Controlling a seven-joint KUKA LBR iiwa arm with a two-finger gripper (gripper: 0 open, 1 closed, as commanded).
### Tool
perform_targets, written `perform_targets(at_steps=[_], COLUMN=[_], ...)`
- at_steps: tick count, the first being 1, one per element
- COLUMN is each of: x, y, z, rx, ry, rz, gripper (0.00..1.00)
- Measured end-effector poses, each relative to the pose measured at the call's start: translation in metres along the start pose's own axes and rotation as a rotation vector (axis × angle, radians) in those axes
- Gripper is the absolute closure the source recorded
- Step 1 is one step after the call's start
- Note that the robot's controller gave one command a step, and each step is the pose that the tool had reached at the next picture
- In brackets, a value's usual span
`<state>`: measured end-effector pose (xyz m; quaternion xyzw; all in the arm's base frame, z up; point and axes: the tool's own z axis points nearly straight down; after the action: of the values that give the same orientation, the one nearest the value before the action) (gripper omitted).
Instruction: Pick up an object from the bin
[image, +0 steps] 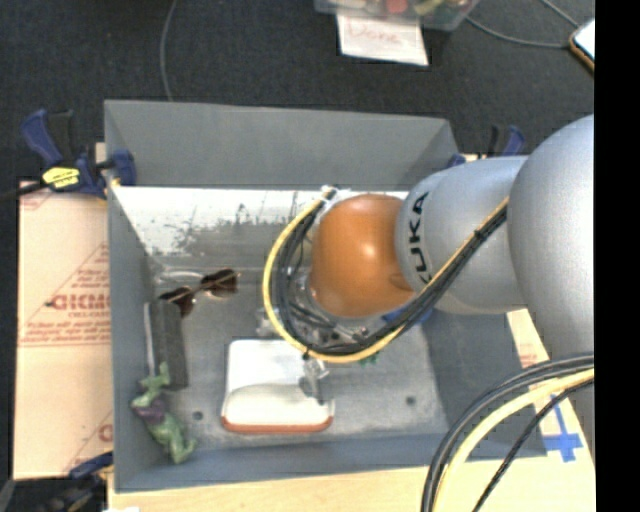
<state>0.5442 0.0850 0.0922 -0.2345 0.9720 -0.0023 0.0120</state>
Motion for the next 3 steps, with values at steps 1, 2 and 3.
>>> perform_targets(at_steps=[1, 2, 3], x=[0.0278, 0.0323, 0.0273], y=[0.0345, 0.0363, 0.0348], z=[-0.0214, -0.0184, -0.0209], rx=[0.016, 0.012, 0.016], ry=[-0.068, -0.049, -0.071], rz=[0.020, 0.019, 0.021], gripper=[1.00, 0.00, 1.00])
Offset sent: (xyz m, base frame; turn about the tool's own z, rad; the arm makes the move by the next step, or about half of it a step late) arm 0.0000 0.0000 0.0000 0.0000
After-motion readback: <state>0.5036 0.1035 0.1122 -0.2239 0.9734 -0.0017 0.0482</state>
